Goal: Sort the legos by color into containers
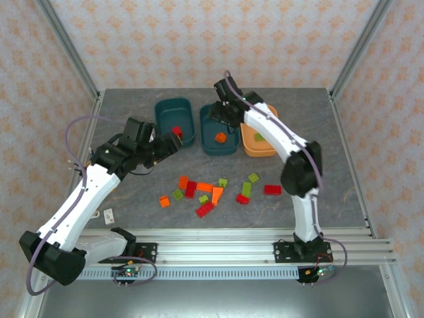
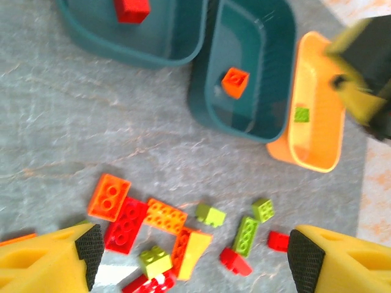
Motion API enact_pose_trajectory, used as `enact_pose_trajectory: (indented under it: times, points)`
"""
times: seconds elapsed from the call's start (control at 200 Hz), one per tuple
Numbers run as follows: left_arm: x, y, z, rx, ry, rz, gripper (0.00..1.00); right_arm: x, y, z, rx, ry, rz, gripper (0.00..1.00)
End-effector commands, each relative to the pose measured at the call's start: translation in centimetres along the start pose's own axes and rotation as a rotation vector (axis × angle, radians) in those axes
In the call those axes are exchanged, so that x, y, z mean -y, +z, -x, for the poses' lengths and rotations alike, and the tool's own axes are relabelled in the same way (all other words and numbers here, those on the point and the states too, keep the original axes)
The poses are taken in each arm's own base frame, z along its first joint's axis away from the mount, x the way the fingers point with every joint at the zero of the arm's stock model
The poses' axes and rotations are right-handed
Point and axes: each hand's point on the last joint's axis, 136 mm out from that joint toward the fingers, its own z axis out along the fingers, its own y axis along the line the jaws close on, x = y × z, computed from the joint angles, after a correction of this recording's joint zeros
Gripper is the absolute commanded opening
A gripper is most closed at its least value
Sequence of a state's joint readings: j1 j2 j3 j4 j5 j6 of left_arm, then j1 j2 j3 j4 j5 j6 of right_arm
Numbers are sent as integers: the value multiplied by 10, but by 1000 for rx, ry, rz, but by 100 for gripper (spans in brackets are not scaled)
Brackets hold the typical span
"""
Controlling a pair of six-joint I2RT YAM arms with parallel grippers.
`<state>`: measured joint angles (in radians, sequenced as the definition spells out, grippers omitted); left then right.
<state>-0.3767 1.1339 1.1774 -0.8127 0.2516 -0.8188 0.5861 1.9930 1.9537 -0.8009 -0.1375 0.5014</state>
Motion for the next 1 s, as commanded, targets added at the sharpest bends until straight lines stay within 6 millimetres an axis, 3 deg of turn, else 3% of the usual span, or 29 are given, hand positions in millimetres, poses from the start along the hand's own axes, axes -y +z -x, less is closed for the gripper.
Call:
enact_pose_trajectory:
  times: [0.0,0.1,0.3,0.475,0.525,0.756,0.996]
  points:
    - [-34,12,-27,-110,33,115,80,-13,-41,-17,89,-129,121,60]
    - [-50,26,-49,-192,50,148,78,-4,-58,-57,68,-173,217,61]
    - [-49,50,-94,-294,198,173,67,34,-72,-142,-44,-238,289,62]
    - [-53,70,-117,-314,290,265,61,63,-76,-188,-96,-246,309,62]
    - [-59,71,-118,-306,287,296,61,67,-85,-190,-81,-246,328,62]
    - [-82,65,-118,-265,182,386,61,78,-91,-197,-65,-231,325,63]
    - [-103,63,-118,-205,-46,466,55,75,-109,-172,89,-122,374,64]
